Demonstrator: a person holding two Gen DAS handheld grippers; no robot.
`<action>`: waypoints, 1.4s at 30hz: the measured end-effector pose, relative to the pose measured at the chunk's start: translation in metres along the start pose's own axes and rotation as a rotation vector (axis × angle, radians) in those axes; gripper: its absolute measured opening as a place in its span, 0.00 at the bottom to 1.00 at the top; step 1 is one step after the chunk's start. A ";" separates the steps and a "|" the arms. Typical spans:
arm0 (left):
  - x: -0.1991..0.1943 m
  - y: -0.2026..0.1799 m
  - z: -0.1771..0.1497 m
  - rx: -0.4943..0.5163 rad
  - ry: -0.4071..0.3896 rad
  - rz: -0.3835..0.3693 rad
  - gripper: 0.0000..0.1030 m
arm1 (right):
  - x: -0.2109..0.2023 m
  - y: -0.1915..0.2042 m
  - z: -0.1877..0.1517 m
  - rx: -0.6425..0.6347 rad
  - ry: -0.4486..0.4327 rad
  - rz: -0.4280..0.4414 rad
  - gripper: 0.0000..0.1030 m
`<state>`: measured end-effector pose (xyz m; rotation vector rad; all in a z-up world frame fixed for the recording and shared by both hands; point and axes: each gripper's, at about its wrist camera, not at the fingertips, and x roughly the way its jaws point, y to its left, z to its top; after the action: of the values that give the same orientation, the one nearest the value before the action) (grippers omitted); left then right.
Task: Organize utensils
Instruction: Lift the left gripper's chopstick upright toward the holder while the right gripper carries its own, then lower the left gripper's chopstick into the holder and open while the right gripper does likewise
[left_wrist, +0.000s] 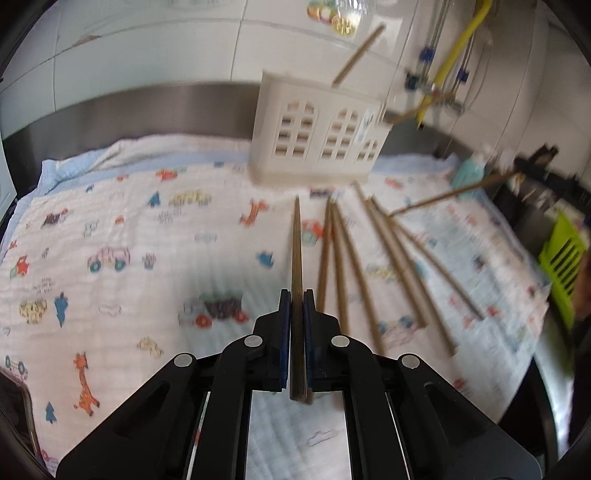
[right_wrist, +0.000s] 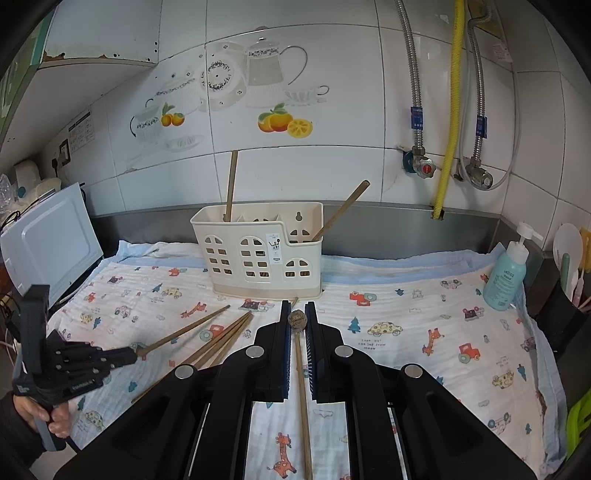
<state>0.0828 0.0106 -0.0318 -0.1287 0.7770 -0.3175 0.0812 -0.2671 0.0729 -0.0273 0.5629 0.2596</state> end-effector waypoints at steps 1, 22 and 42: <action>-0.004 0.000 0.004 -0.003 -0.016 -0.006 0.05 | 0.000 0.001 0.001 -0.002 -0.002 0.000 0.07; -0.028 -0.018 0.091 0.086 -0.122 -0.046 0.05 | -0.003 -0.002 0.082 -0.055 -0.059 0.053 0.06; -0.096 -0.049 0.241 0.182 -0.392 -0.005 0.05 | 0.060 -0.025 0.208 0.052 -0.242 0.051 0.06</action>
<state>0.1772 -0.0051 0.2138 -0.0198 0.3572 -0.3525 0.2450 -0.2568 0.2159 0.0685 0.3302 0.2927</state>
